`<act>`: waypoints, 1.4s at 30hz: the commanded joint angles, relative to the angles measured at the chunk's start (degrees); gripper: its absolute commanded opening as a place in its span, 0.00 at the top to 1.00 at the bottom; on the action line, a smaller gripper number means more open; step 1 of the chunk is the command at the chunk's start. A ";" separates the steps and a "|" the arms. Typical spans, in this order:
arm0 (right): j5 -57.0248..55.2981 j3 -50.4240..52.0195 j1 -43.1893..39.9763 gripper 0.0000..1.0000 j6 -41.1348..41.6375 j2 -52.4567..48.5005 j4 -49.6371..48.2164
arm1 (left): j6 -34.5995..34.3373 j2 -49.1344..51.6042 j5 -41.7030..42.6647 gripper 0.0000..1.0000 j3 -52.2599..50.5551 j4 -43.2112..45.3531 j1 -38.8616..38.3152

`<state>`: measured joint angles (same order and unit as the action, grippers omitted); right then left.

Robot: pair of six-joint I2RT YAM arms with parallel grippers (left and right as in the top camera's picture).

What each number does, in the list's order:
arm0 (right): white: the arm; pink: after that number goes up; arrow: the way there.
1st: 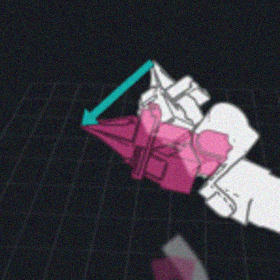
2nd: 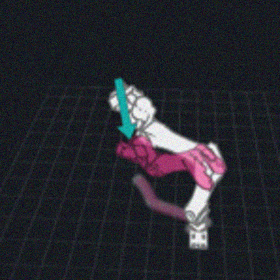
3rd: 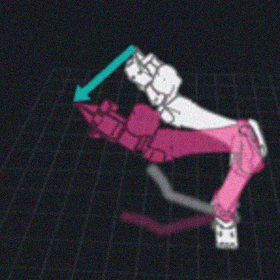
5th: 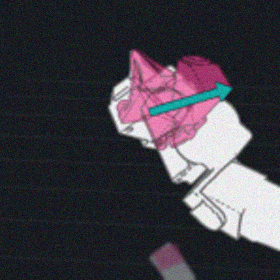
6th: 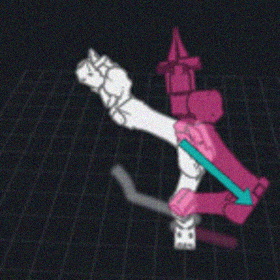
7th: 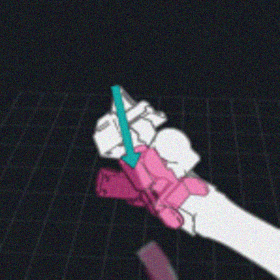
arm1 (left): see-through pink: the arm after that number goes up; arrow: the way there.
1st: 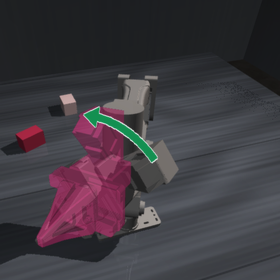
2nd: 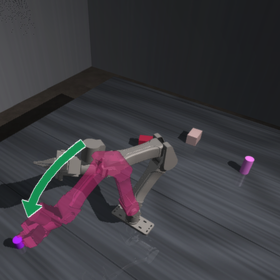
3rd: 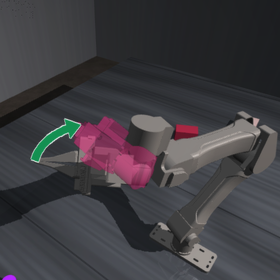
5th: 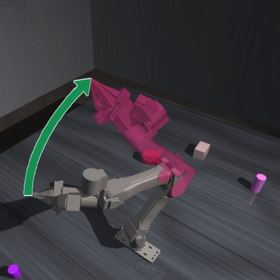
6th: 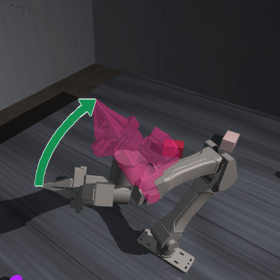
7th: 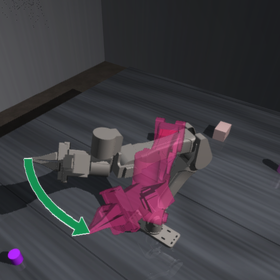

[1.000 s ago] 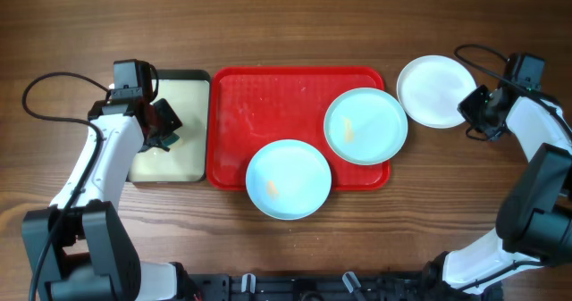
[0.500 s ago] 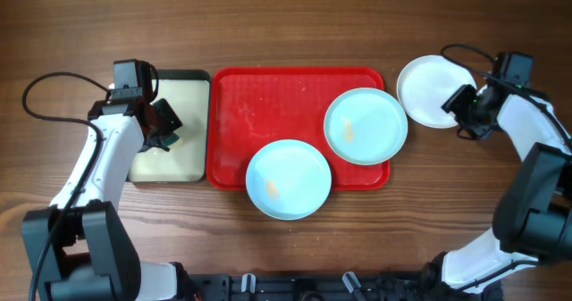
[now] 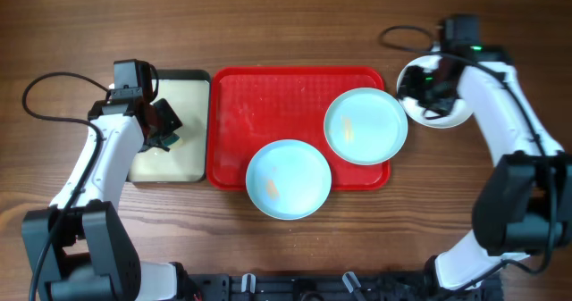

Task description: Clean dirty plates on tray and stack at the side

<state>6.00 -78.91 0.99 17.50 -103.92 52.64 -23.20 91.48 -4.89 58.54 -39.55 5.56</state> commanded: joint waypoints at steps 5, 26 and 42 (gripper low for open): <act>4.15 -0.70 15.02 0.30 -5.49 0.20 6.25 | 0.48 -0.17 -0.55 0.96 -0.59 0.13 -0.22; 6.32 7.28 29.44 0.66 -3.34 0.20 5.44 | 0.48 -0.17 -0.52 0.96 -0.59 0.13 -0.22; 6.34 11.89 29.44 0.74 -3.58 0.20 -1.05 | 0.48 -0.17 -0.52 0.96 -0.59 -0.07 -0.22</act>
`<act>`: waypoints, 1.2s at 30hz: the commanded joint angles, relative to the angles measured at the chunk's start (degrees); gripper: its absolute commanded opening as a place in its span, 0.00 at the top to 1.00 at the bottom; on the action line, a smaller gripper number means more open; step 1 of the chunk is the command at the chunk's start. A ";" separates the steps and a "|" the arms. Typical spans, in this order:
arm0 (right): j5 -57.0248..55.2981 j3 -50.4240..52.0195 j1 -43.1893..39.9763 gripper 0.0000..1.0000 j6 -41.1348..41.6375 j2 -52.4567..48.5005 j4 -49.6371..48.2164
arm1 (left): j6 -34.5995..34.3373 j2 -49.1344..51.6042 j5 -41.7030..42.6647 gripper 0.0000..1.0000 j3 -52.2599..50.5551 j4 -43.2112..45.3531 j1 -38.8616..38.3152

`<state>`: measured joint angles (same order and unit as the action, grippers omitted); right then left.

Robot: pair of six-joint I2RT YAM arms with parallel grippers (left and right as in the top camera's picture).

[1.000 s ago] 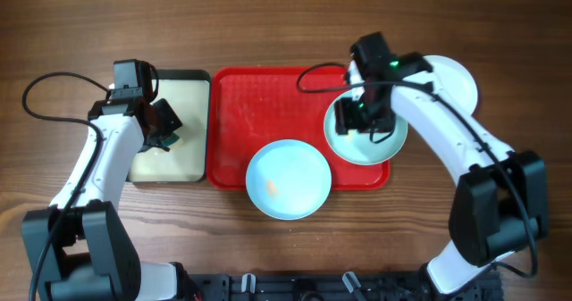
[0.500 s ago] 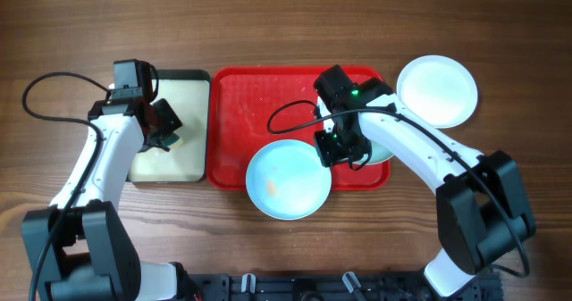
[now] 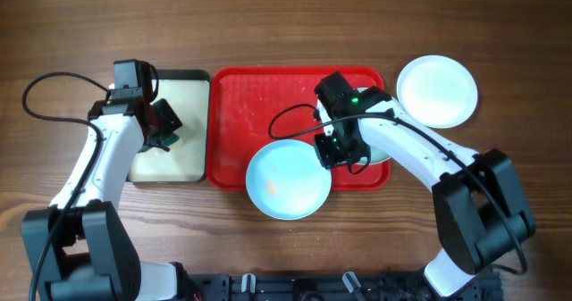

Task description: Clean dirty plates on tray and stack at the side

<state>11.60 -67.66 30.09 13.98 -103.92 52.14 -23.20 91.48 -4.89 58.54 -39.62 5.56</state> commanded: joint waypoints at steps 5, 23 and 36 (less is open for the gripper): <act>0.74 0.66 0.35 0.78 -0.04 0.20 -2.01 | 0.48 -0.17 -0.52 0.96 -0.59 -0.02 -0.22; 0.74 0.68 0.35 0.78 -0.04 0.15 -3.06 | 0.48 -0.17 -0.52 0.96 -0.59 0.00 -0.22; 0.94 0.68 0.35 0.80 -0.02 0.15 -3.04 | 0.48 -0.17 -0.52 0.96 -0.59 0.00 -0.22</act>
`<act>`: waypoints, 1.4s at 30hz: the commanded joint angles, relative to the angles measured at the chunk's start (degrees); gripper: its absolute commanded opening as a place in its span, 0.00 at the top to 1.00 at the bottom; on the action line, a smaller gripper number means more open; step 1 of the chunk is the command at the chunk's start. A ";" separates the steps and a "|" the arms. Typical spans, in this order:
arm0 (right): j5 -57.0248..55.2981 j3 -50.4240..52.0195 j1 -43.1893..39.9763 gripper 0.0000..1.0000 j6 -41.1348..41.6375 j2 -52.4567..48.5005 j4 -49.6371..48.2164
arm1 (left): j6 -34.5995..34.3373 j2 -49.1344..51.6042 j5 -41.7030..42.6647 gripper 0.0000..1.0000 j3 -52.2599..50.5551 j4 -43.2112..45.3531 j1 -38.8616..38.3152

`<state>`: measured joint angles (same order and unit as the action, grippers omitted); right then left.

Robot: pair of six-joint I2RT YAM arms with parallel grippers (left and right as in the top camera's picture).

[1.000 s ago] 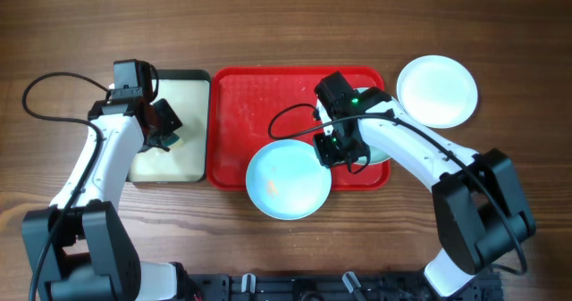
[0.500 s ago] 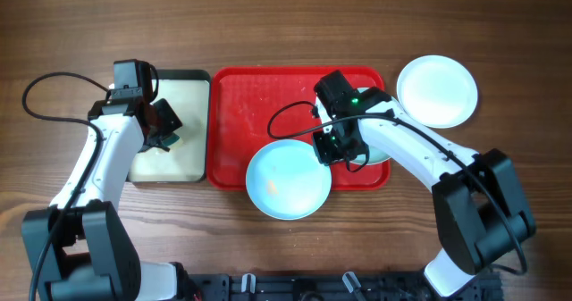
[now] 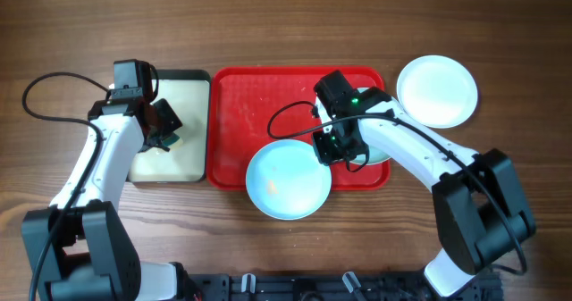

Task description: Clean dirty plates on tray and stack at the side

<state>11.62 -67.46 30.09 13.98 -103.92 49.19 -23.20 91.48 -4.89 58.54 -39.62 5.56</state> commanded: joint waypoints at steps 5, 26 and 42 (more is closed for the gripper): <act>0.92 0.48 1.57 0.80 0.13 0.15 -0.11 | 0.48 -0.17 -0.52 0.96 -0.59 0.00 -0.22; -5.27 0.48 2.86 0.79 1.07 -0.39 -3.76 | 0.48 -0.17 -0.52 0.96 -0.59 0.00 -0.22; -4.11 0.48 2.86 0.86 1.25 -2.62 -0.66 | 0.48 -0.17 -0.52 0.96 -0.59 -0.20 -0.22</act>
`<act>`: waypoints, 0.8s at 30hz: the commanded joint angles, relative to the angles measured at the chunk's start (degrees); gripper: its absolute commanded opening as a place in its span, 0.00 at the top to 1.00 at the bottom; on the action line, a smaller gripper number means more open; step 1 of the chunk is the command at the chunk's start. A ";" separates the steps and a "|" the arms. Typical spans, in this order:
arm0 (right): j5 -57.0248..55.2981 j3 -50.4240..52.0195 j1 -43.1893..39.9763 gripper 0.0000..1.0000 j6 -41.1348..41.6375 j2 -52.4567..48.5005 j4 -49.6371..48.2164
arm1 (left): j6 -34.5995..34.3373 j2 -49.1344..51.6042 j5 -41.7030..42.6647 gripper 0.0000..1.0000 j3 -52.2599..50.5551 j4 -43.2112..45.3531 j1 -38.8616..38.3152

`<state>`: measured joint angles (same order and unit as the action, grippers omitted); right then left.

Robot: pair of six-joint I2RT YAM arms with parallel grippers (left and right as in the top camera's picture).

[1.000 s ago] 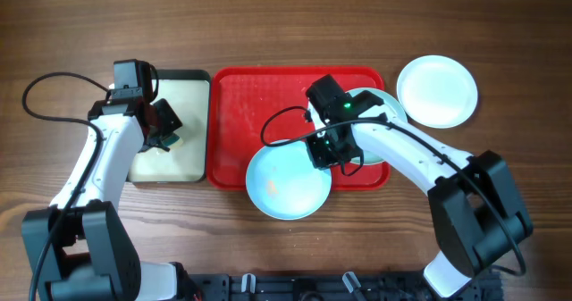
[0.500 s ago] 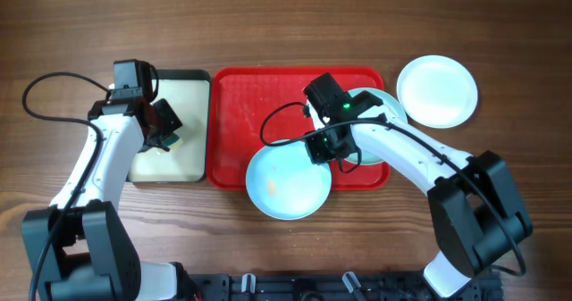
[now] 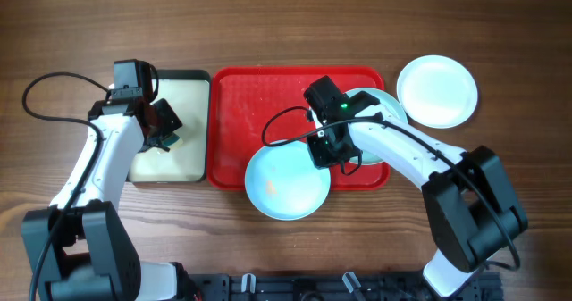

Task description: Clean dirty plates on tray and stack at the side

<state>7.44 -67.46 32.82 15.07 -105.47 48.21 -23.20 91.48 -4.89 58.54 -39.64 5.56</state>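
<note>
On the red tray (image 3: 241,113), a light blue plate (image 3: 284,183) with an orange smear overhangs the front edge. A second light blue plate (image 3: 380,100) lies at the tray's right end, mostly under my right arm. My right gripper (image 3: 326,151) points down between the two plates, at the front plate's right rim; its fingers are hidden under the wrist. A clean white plate (image 3: 436,90) rests on the table to the right of the tray. My left gripper (image 3: 168,137) hovers over the cream board (image 3: 179,96), shut on a small green sponge (image 3: 172,142).
The cream board lies against the tray's left side. Cables loop off both arms, one at the far left and one across the tray by the right wrist. A black rail runs along the table's front edge.
My right gripper has shifted slightly left and toward the front plate's rim. Both blue plates, the white plate and the left arm are where they were.
First my right gripper was at the white plate on the table right of the tray. Then the white plate lay there alone and the gripper was over the tray, between the two blue plates. It stayed there and now sits slightly further left. The left arm never moved.
</note>
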 commanded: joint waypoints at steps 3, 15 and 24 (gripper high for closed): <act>0.07 0.48 0.13 0.85 0.15 -1.09 0.28 | 0.48 -0.17 -0.52 0.96 -0.59 -0.20 -0.22; 0.04 0.48 0.13 0.85 1.53 -1.09 0.59 | 0.48 -0.17 -0.52 0.96 -0.59 -0.20 -0.22; 0.13 0.48 0.13 0.86 1.64 -1.09 1.44 | 0.48 -0.17 -0.52 0.96 -0.59 -0.17 -0.22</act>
<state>7.44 -67.46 32.82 15.81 -105.49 49.28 -23.20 91.48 -4.89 58.54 -39.83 5.56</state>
